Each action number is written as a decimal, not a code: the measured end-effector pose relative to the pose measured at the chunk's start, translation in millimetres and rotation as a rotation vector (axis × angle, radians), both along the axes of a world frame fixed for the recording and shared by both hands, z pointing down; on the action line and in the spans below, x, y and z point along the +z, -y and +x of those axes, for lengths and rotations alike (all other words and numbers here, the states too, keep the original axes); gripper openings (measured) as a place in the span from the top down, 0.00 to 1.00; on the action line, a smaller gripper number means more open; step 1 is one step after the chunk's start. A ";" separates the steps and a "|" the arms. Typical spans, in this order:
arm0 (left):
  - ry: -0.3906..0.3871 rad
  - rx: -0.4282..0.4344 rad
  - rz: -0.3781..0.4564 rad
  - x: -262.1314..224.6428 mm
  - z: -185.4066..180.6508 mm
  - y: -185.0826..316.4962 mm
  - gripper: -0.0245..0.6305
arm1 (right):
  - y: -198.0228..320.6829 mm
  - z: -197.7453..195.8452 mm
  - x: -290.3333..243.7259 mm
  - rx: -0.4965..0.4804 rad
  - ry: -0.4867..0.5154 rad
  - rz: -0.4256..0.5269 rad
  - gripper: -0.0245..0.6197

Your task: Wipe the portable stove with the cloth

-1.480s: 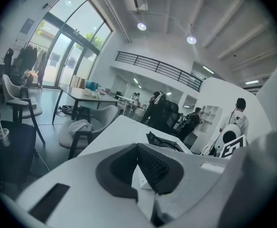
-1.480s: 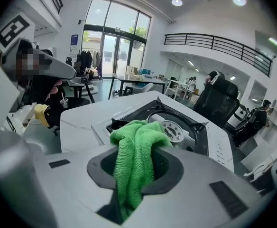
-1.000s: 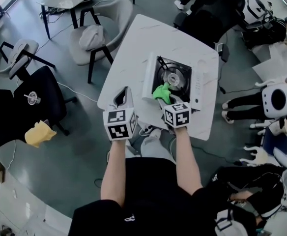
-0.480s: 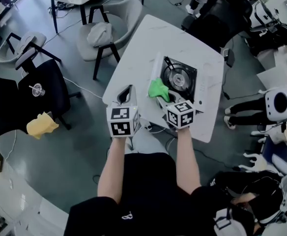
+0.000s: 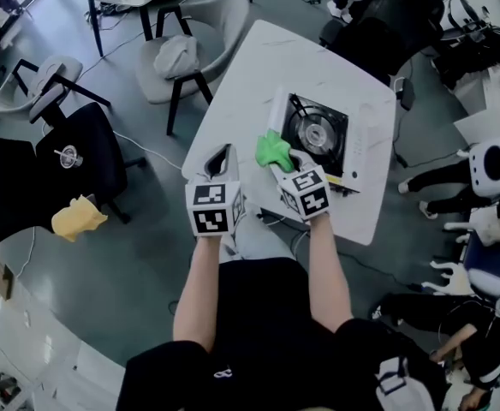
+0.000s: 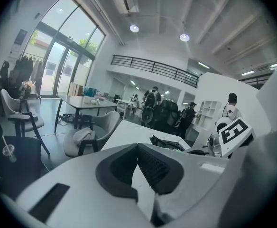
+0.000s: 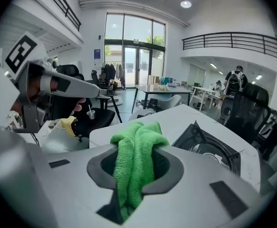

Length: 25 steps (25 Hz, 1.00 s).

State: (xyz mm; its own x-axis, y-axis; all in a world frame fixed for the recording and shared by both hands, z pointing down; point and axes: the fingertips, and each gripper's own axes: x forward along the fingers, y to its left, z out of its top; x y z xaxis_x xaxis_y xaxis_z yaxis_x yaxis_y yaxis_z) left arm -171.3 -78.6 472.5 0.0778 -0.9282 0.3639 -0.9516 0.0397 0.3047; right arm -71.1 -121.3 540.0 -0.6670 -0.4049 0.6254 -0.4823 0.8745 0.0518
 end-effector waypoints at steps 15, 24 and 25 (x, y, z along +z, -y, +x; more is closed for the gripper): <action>-0.055 -0.046 -0.068 29.0 1.0 32.4 0.97 | 43.7 1.2 27.1 -0.099 -0.182 -0.059 0.86; -0.038 -0.115 -0.055 11.1 2.7 60.0 0.97 | 69.5 8.0 18.3 -0.148 -0.156 -0.094 0.86; -0.032 -0.117 -0.052 8.5 5.1 62.3 0.97 | 71.2 9.6 18.2 -0.153 -0.153 -0.098 0.86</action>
State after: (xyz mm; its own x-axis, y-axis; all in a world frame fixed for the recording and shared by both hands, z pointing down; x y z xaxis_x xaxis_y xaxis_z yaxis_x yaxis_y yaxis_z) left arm -166.2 -140.8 481.0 -0.0175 -0.9118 0.4104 -0.9292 0.1663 0.3299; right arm -61.6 -192.5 558.2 -0.6102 -0.2385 0.7555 -0.3364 0.9414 0.0255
